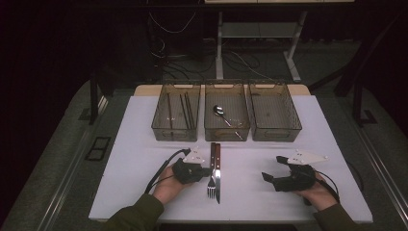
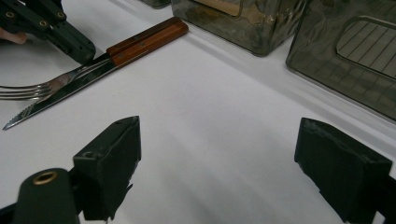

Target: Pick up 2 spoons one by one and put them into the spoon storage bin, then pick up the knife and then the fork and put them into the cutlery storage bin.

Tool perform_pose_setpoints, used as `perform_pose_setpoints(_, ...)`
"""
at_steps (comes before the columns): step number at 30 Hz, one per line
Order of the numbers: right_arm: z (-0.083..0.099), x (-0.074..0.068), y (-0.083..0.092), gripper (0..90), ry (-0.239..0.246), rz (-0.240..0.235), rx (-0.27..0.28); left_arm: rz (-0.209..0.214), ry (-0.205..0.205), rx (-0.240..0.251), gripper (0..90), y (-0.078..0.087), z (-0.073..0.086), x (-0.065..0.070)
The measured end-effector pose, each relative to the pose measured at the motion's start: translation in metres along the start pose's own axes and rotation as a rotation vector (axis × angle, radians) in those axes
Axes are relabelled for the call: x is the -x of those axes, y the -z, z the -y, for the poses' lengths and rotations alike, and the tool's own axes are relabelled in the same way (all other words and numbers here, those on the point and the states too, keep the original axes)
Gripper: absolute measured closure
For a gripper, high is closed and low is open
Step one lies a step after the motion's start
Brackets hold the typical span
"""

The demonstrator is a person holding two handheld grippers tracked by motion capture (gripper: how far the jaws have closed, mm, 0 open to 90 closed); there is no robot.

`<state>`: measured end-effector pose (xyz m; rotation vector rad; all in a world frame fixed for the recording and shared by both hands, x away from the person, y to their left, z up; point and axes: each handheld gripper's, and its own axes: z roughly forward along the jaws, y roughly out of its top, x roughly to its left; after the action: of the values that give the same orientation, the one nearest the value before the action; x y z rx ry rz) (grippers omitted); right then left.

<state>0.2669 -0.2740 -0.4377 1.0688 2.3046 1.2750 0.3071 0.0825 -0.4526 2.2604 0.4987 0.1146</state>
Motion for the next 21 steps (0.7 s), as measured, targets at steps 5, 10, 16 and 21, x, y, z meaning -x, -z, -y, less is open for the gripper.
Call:
perform_pose_setpoints(5, -0.0004, -0.0008, 0.0007, 14.7, -0.001, -0.003, 0.005, 0.003, 0.005, 0.002, 89.2, -0.0003, 0.0001, 0.0008)
perform_pose_setpoints(10, -0.0009, -0.0007, 0.0008, 14.7, 0.002, -0.004, 0.008, 0.013, 0.012, 0.011, 89.2, -0.0013, -0.0005, 0.0016)
perform_pose_setpoints(16, -0.0020, -0.0004, 0.0007, 14.7, 0.001, -0.005, 0.011, 0.034, 0.012, 0.014, 89.2, -0.0024, -0.0007, 0.0024)
perform_pose_setpoints(21, -0.0022, 0.0004, 0.0007, 14.7, 0.001, -0.004, 0.014, 0.065, 0.008, 0.008, 89.2, -0.0019, 0.0001, 0.0084)
